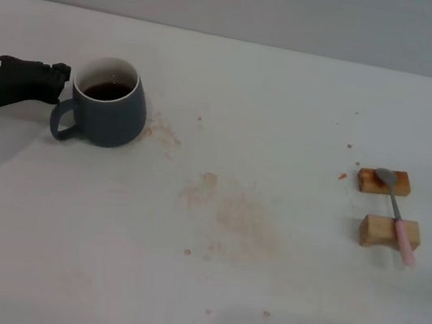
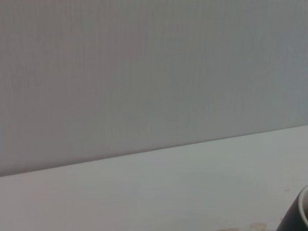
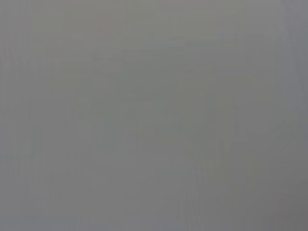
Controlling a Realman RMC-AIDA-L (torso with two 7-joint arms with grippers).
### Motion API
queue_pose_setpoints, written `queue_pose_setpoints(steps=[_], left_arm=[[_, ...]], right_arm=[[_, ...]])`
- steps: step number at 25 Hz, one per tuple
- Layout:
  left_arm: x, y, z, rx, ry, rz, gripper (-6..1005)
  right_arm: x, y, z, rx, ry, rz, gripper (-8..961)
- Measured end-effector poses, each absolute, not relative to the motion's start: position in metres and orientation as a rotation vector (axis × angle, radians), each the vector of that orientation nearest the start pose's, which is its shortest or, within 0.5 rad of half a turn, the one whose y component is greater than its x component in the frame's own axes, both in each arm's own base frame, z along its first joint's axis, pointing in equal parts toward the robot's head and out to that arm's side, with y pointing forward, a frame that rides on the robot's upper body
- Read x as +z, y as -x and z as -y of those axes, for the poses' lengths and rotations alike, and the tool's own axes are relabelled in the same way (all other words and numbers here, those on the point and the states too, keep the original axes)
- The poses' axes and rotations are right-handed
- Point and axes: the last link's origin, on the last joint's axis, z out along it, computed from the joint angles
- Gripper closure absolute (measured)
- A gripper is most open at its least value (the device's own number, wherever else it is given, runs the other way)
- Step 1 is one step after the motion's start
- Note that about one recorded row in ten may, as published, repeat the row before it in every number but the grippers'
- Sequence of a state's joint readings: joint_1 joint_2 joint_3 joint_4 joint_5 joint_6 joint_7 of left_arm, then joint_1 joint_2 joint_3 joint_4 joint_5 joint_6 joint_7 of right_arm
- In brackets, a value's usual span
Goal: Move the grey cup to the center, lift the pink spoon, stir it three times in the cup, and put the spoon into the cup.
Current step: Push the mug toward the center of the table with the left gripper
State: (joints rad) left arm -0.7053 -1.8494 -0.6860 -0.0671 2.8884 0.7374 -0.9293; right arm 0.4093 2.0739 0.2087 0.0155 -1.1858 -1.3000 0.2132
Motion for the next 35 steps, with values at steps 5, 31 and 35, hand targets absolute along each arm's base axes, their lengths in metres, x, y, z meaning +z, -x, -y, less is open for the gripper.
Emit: queue_pose_setpoints(steps=[5, 31, 35], left_arm=[[0.013, 0.335, -0.411, -0.348, 2.103, 0.812, 947], [-0.005, 0.324, -0.404, -0.378, 2.19, 0.783, 939], [-0.011, 0.321, -0.402, -0.38, 2.215, 0.777, 937]], right_arm=[[0.062, -0.393, -0.297, 0.666, 1.083, -0.636, 346], [0.059, -0.393, -0.297, 0.664, 1.092, -0.646, 345], [0.058, -0.392, -0.297, 0.665, 1.095, -0.645, 346]])
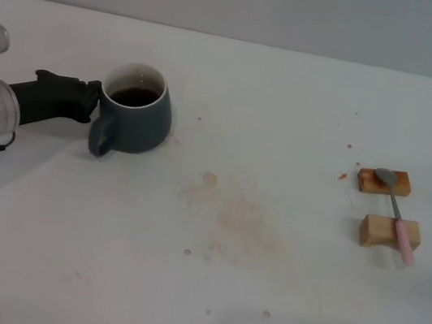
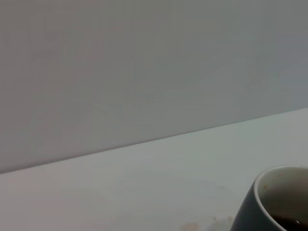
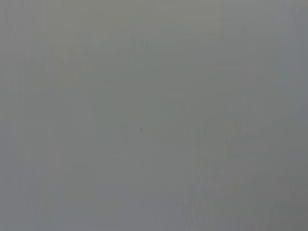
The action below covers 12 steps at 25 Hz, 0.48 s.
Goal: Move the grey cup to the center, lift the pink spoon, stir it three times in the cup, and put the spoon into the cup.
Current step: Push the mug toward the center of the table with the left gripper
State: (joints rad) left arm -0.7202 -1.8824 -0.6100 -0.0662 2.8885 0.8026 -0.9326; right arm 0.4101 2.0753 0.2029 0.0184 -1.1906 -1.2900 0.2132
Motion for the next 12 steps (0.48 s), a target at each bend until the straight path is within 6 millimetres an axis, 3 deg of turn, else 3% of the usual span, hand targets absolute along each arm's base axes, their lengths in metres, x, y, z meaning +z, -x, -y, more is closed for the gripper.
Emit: queue_pose_setpoints(steps=[12], left_arm=[[-0.0185, 0.3098, -0.3985, -0.427, 2.269, 0.741, 933]], right_arm=[[0.0573, -0.3914, -0.2981, 0.667, 1.1, -0.645, 345]])
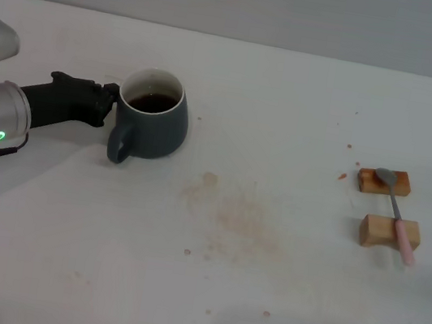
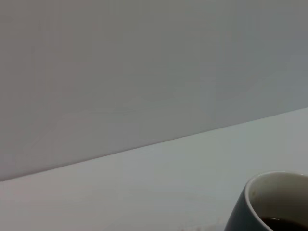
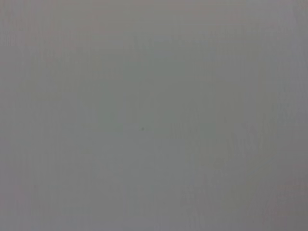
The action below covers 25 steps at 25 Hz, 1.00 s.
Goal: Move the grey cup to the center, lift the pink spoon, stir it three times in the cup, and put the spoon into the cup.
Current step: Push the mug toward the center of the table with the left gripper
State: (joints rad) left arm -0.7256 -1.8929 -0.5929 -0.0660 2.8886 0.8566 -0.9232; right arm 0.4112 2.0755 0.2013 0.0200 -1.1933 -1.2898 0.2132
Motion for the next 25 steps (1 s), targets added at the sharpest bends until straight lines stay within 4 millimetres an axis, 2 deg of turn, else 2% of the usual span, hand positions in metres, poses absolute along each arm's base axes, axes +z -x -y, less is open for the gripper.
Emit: queue_pose_setpoints(steps=[15, 25], left_arm=[[-0.027, 0.298, -0.398, -0.443, 2.33, 0.7, 929], [-0.033, 0.289, -0.406, -0.422, 2.329, 0.681, 925]], right_arm=[[0.059, -0.392, -0.298, 0.662, 1.101, -0.642, 346], [0.059, -0.392, -0.299, 0.662, 1.099, -0.641, 345]])
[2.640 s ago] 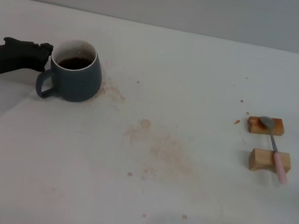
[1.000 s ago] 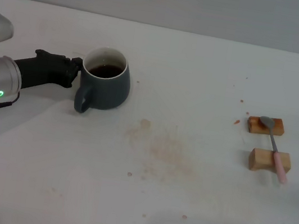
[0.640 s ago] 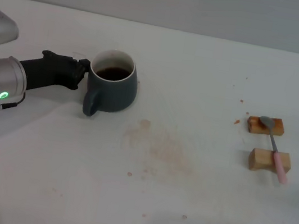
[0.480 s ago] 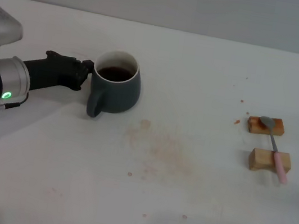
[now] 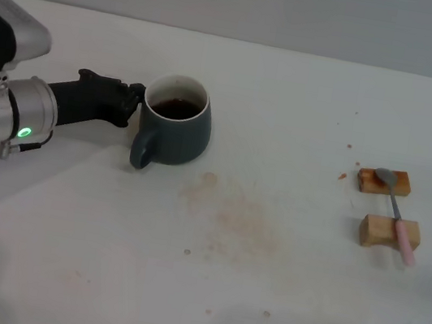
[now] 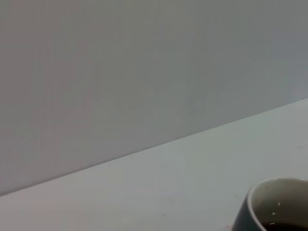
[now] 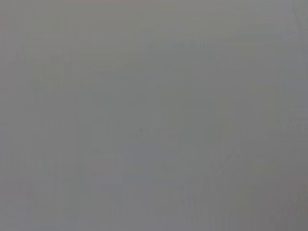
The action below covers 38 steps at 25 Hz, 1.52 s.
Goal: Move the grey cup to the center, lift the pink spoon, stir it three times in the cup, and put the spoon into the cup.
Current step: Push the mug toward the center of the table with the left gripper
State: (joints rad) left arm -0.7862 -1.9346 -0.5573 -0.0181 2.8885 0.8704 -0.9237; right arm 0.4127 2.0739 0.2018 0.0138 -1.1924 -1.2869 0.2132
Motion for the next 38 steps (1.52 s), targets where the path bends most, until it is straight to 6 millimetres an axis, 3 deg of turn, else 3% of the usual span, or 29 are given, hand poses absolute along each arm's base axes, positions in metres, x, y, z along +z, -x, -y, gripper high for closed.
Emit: queue_pose_setpoints(steps=[14, 38], left_arm=[[-0.035, 0.284, -0.414, -0.387, 2.326, 0.653, 921], [-0.043, 0.277, -0.409, -0.392, 2.369, 0.591, 913]], right_arm=[[0.057, -0.394, -0.302, 0.649, 1.1, -0.672, 346], [0.055, -0.391, -0.308, 0.654, 1.111, -0.68, 345]])
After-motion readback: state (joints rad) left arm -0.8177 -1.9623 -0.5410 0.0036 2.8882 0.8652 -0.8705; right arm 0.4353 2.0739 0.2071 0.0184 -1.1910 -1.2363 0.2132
